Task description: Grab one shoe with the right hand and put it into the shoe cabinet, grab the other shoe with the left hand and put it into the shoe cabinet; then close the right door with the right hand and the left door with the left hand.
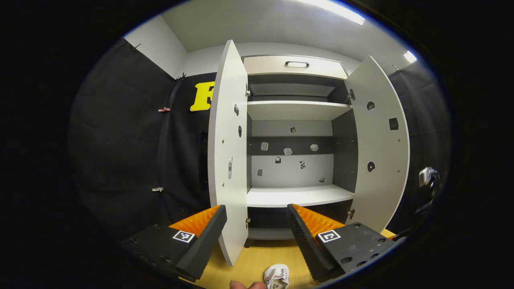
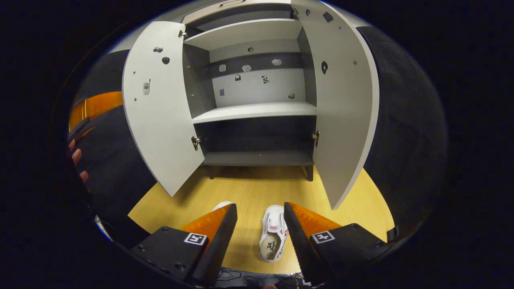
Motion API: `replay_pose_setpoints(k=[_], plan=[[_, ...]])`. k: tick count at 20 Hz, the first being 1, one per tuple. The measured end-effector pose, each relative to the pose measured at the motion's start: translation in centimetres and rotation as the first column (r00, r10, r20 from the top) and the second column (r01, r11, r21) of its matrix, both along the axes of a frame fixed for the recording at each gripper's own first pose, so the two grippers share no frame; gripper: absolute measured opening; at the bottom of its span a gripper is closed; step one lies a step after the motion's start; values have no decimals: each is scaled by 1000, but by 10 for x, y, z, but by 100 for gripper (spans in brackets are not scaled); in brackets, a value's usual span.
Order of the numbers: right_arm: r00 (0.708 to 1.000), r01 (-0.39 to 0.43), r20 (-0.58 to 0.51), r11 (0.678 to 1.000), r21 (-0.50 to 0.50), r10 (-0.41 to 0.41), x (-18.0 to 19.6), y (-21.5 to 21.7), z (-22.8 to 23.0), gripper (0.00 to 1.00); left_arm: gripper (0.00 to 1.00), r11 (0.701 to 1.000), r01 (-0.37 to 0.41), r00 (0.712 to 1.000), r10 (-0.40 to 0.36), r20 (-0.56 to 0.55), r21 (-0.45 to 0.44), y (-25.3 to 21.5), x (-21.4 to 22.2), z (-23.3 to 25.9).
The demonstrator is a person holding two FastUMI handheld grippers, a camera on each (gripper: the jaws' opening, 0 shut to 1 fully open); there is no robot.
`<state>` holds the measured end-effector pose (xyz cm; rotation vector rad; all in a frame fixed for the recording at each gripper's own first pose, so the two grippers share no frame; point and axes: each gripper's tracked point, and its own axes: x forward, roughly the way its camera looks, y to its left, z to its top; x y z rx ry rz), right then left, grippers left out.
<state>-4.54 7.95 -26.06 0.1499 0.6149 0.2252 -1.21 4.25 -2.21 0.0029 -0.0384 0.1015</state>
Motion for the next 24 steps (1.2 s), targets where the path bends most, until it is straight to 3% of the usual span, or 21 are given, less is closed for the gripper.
replay_pose_setpoints(k=[1,2,3,14,18,19,20,24], plan=[[1000,4,-21,1000,0,-4,-2,1,-16,73,95,1000,-6,1000,6,-5,7,2,-1,-3],[999,-2,-45,1000,4,2,-4,4,-33,59,95,1000,-11,1000,11,-11,11,3,-2,-6],[998,-5,-70,1000,6,5,-8,7,-47,57,95,1000,-14,1000,14,-17,13,3,-3,-9],[959,59,-277,998,-5,-58,-3,19,-183,58,95,999,6,999,-4,-54,41,-5,-8,-36],[961,110,-254,994,-27,-113,20,23,-210,58,95,999,2,998,1,-70,43,0,-7,-48],[961,125,-245,991,-38,-131,28,19,-215,51,95,999,-8,997,11,-75,46,2,-7,-50],[965,135,-223,990,-32,-139,31,20,-215,35,95,999,-15,996,19,-81,46,6,-7,-54],[977,151,-144,987,-53,-157,49,23,-233,31,95,998,-29,994,33,-102,47,13,-5,-65]])
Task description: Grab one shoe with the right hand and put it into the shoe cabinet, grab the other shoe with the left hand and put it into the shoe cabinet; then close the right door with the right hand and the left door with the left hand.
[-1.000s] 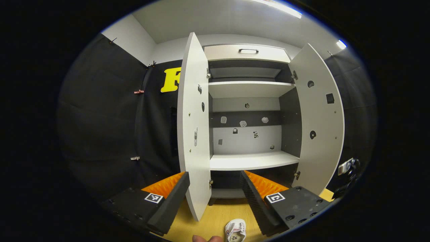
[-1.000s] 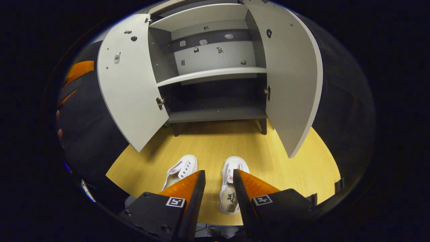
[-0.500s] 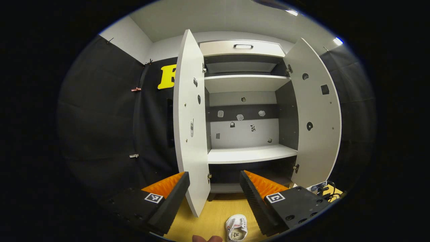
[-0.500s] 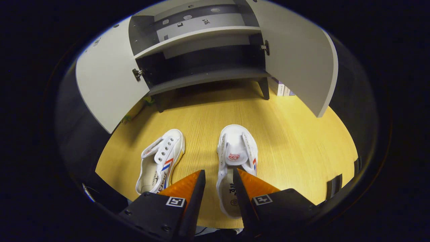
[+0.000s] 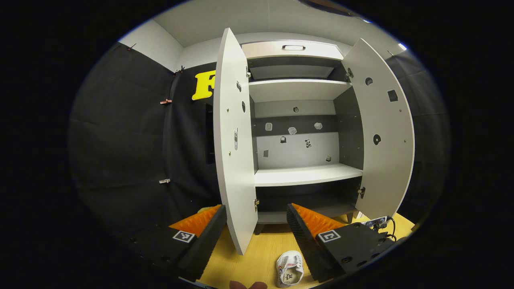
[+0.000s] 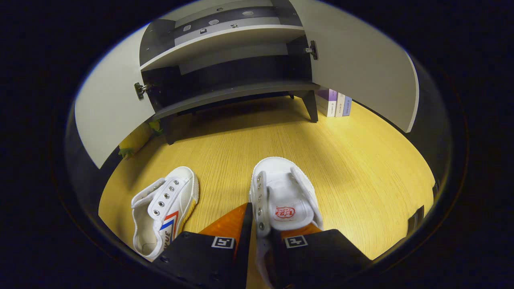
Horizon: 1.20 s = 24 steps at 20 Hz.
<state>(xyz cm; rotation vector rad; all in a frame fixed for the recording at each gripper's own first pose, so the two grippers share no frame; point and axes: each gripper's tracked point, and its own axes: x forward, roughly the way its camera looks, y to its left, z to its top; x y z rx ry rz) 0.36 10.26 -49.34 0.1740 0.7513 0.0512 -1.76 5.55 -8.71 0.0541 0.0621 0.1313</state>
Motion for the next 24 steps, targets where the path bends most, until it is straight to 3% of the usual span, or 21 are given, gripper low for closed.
replay_pose_setpoints(k=[1,3,5,6,12,14,15,16,24], plan=[[1000,-17,20,1000,3,17,3,5,-4,30,95,1000,-4,1000,4,-6,4,2,0,-3],[998,-32,52,999,-10,33,5,6,-3,18,95,1000,-8,1000,9,-21,13,4,-1,-9],[999,-36,35,999,8,36,2,6,-1,14,95,1000,-8,1000,9,-26,18,5,-1,-11],[999,-35,18,999,25,35,4,5,-2,8,95,1000,-6,1000,7,-26,18,6,-1,-12],[998,-55,12,997,56,55,-3,-3,39,8,95,1000,-7,1000,7,-11,0,10,4,-8],[996,-76,42,995,61,74,-2,-2,66,8,95,1000,-7,1000,7,-4,1,11,6,-6],[995,-89,58,994,60,86,0,-2,83,3,95,1000,-7,1000,7,-2,2,12,6,-5],[993,-98,73,993,59,94,3,-1,101,8,95,1000,-5,1000,5,-1,2,12,7,-5],[968,-123,224,991,45,110,53,5,275,8,95,1000,14,1000,-14,-5,-26,15,12,-7]])
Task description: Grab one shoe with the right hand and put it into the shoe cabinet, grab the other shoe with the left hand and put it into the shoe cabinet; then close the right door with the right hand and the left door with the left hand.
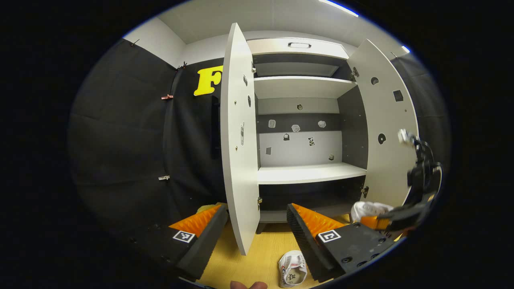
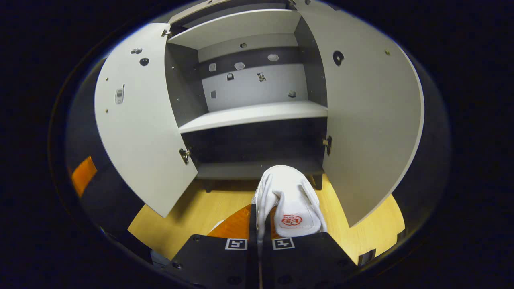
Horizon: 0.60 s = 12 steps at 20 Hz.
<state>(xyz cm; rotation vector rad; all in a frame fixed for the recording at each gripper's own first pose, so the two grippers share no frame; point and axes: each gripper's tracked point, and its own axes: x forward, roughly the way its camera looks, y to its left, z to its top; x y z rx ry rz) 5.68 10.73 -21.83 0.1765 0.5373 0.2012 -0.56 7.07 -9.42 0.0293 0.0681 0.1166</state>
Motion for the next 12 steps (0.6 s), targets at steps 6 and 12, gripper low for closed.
replay_pose_setpoints(k=[6,12], plan=[[998,-7,55,999,40,5,93,19,93,8,95,999,42,999,-42,20,-25,-5,8,1],[997,-9,73,997,-72,14,216,20,115,8,95,997,69,998,-69,14,-36,-14,12,-9]])
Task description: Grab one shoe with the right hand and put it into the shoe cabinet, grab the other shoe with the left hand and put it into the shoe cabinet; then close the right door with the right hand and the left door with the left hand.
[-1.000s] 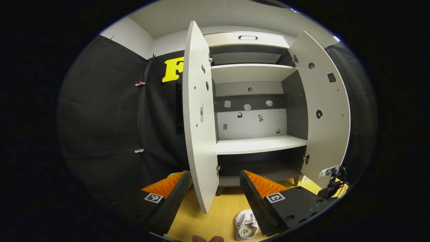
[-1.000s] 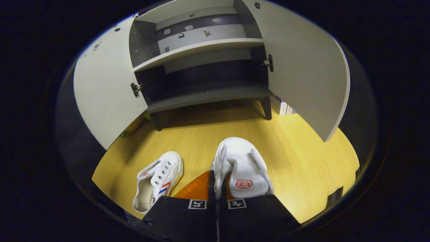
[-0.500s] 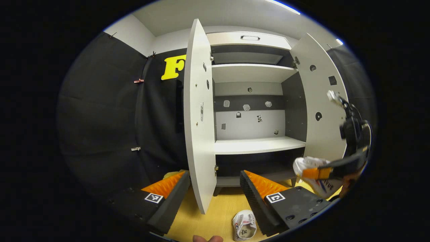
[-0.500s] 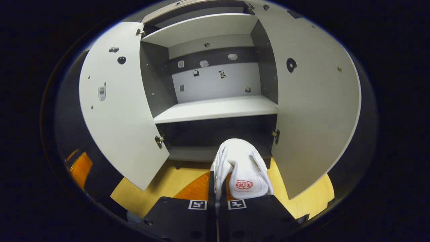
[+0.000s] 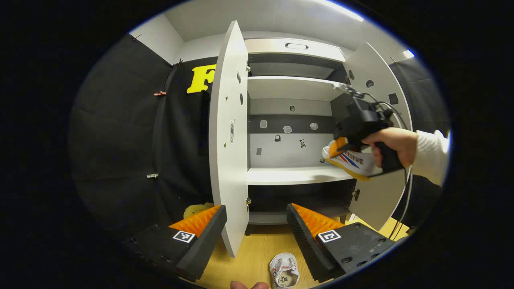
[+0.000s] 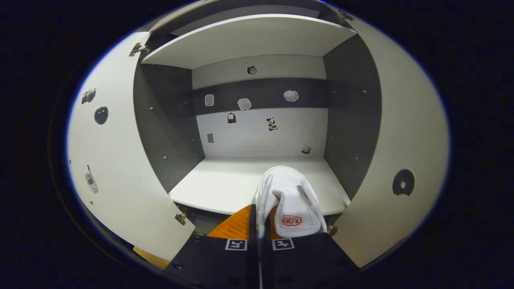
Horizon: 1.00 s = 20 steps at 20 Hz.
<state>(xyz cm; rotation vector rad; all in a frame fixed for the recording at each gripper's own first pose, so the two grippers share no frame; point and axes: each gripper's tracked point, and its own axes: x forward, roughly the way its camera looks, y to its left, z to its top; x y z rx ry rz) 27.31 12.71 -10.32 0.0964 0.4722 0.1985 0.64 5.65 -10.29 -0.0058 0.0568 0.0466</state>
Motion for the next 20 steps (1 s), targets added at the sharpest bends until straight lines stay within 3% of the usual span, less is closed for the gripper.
replay_pose_setpoints(k=[5,10,15,20], plan=[[995,-9,-99,998,-55,3,87,5,-31,8,95,1000,-1,1000,1,-18,-13,0,2,-9],[994,12,-99,976,-218,-35,158,-9,-66,8,95,998,-19,999,17,-37,-52,1,6,-15],[987,13,-156,981,-193,-44,190,1,-99,8,95,999,-29,999,28,-46,-34,-2,6,-19],[989,18,-136,961,-277,-58,203,3,-108,11,95,998,-49,996,46,-74,-33,-4,4,-27]])
